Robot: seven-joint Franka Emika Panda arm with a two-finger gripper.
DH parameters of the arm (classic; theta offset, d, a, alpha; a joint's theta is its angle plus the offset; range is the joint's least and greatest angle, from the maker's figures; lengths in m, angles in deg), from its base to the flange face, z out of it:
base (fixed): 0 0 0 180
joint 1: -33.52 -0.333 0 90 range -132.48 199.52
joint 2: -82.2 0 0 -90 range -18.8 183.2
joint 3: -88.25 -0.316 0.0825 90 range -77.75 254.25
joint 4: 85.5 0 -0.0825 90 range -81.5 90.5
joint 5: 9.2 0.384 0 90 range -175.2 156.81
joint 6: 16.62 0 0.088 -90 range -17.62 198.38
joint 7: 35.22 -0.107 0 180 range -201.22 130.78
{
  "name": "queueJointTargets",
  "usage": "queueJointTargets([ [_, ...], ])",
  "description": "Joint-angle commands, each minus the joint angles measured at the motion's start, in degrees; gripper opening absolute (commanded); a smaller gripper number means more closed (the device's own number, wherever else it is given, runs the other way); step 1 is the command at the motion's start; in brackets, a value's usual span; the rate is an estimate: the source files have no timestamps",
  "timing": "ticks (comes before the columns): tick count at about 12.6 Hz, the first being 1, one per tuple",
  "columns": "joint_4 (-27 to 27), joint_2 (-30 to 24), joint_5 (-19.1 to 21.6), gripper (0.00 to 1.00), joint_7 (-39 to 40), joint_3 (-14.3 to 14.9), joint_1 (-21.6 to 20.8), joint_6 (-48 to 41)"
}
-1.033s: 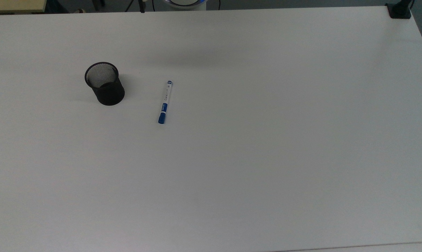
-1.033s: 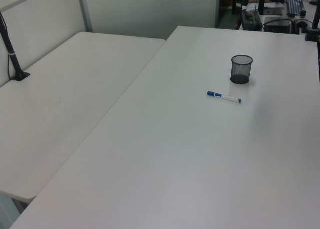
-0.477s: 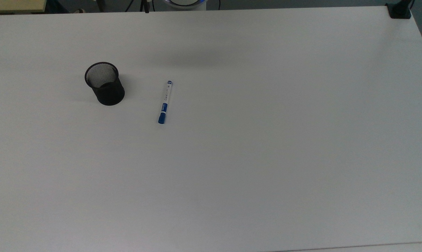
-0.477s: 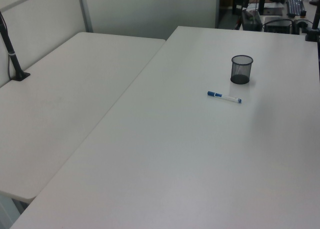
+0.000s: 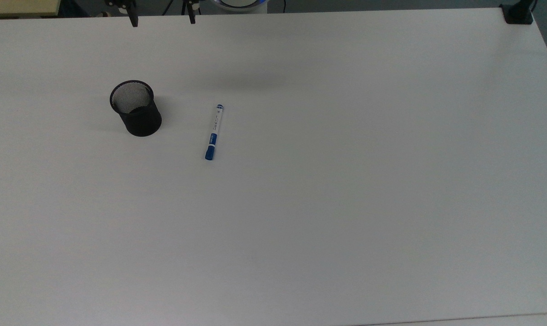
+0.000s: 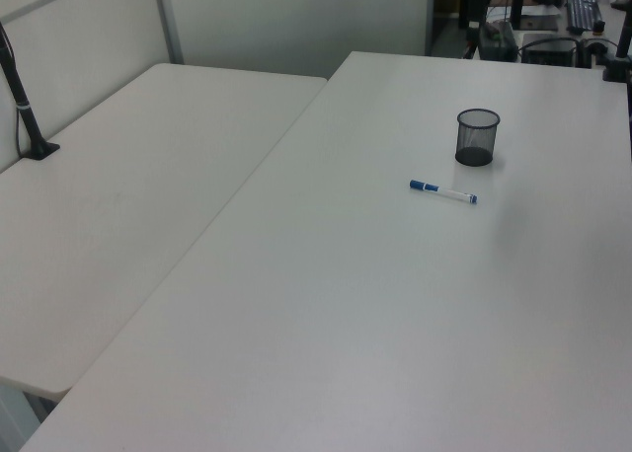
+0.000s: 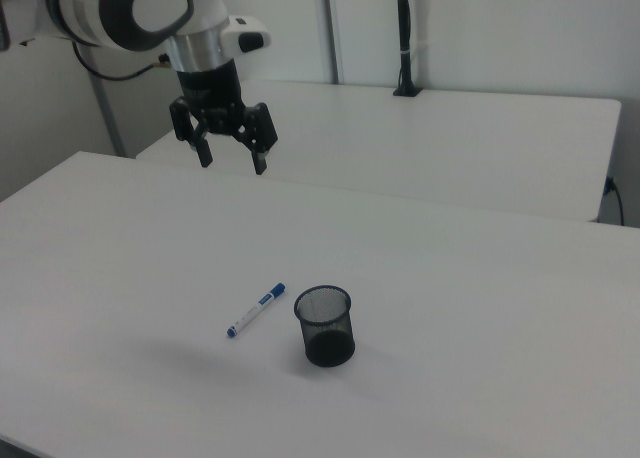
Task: Insert the marker
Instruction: 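Lower the open gripper over the blue-capped white marker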
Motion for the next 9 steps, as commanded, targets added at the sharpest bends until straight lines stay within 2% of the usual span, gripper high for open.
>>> queueJointTargets([
  [1,0.22,4.04,-2.77,1.00,2.97,-0.03,-0.61,3.80],
  [3,1.63,6.50,-2.51,1.00,0.79,-0.03,-2.28,8.02],
  [6,7.40,10.11,-3.12,1.00,-11.32,0.06,-5.17,20.48],
  [9,11.82,12.75,-6.37,1.00,-16.00,-0.03,-5.89,25.34],
])
